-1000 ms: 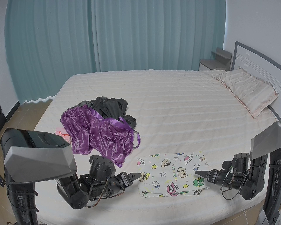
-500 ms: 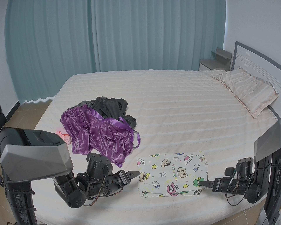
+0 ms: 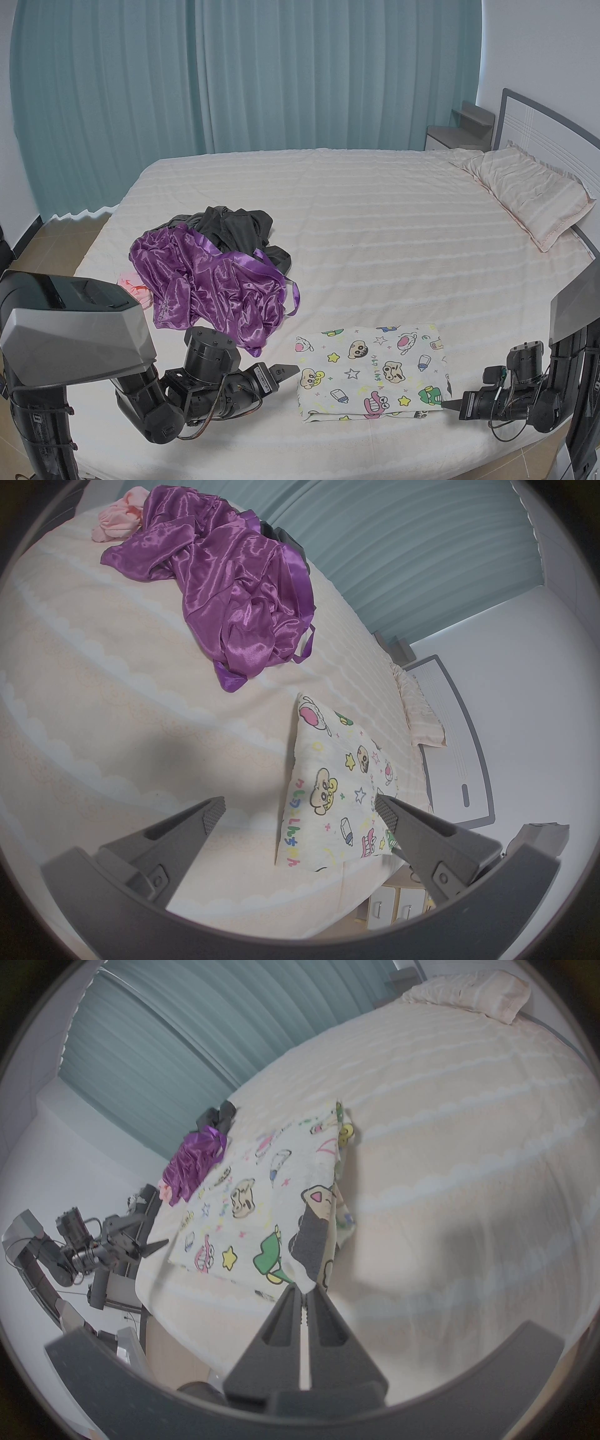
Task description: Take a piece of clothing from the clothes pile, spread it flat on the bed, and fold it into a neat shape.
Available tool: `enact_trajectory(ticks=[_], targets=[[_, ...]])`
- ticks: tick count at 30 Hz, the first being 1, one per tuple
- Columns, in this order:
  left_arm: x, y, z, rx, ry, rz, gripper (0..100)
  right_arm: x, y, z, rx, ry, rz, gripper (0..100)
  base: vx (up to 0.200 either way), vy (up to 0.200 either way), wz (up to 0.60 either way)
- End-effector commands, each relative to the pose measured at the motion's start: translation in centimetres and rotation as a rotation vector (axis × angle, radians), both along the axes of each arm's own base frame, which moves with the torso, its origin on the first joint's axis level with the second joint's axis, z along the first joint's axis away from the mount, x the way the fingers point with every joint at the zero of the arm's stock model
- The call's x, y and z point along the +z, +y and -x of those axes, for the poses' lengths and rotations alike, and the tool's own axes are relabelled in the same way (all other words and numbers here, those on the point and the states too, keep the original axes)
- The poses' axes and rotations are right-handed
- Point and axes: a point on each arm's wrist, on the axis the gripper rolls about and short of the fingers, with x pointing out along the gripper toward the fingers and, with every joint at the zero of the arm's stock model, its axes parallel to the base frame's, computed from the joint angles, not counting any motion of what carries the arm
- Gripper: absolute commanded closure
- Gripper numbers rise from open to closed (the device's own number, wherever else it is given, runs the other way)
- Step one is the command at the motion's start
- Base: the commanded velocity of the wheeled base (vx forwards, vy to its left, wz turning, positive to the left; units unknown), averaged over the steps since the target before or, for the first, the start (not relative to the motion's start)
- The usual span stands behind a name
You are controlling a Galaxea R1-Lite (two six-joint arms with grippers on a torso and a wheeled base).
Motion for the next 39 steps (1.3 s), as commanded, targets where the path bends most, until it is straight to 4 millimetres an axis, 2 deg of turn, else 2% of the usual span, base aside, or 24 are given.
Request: enact_trajectory(ticks=[1,6,7,11,13,14,15,17,18,21,22,23,26,29,34,39], targets=[[0.0,0.0,0.0,0.0,0.0,0.0,0,0.8,0.1,0.8,0.042,0.013,0.033,100,0.0,0.0,0.0],[-0.1,0.0,0.0,0.0,0.001,-0.001,0,0.5,0.0,0.5,0.042,0.011,0.038,100,0.0,0.0,0.0],[-0.1,0.0,0.0,0.0,0.001,-0.001,0,0.4,0.0,0.5,0.041,0.017,0.04,0,0.0,0.0,0.0],[-0.1,0.0,-0.1,0.0,0.0,0.0,0,0.7,-0.2,0.0,0.029,-0.015,0.039,0,0.0,0.0,0.0],[-0.1,0.0,-0.1,0.0,0.0,0.0,0,1.9,-0.5,-0.5,0.012,-0.09,0.035,0,0.0,0.0,0.0],[-0.1,0.0,-0.1,0.0,0.0,0.0,0,1.9,-0.5,-0.5,0.012,-0.09,0.035,0,0.0,0.0,0.0],[0.0,0.0,-0.1,0.0,-0.001,0.001,0,3.3,-0.8,-1.8,-0.01,-0.191,0.025,0,0.0,0.0,0.0],[0.1,-0.1,-0.1,0.0,-0.004,0.003,0,4.0,-0.8,-3.3,-0.023,-0.249,0.016,0,0.0,0.0,0.0],[0.0,0.0,-0.1,0.0,-0.003,0.002,0,4.1,-0.8,-3.5,-0.026,-0.254,0.017,0,0.0,0.0,0.0],[0.1,-0.1,-0.1,0.001,-0.003,0.003,0,4.4,-0.7,-6.8,-0.109,-0.279,0.02,0,0.0,0.0,0.0],[0.1,-0.1,-0.1,0.001,-0.003,0.003,0,4.4,-0.7,-6.8,-0.109,-0.279,0.02,0,0.0,0.0,0.0],[0.1,-0.1,-0.1,0.001,-0.004,0.004,0,4.4,-0.6,-8.5,-0.138,-0.266,0.007,0,0.0,0.0,0.0],[0.1,-0.1,-0.1,0.001,-0.004,0.004,0,3.9,-0.2,-11.3,-0.174,-0.208,-0.036,0,0.0,0.0,0.0],[0.1,-0.1,-0.1,0.001,-0.004,0.004,0,2.9,0.3,-13.1,-0.22,-0.155,-0.09,0,0.0,0.0,0.0],[0.1,-0.1,-0.2,0.001,-0.007,0.006,0,-0.2,0.7,-14.3,-0.225,-0.102,-0.089,0,0.0,0.0,0.0],[0.1,-0.1,-0.2,0.001,-0.007,0.006,0,-1.2,0.6,-15.0,-0.242,-0.095,-0.081,0,0.0,0.0,0.0]])
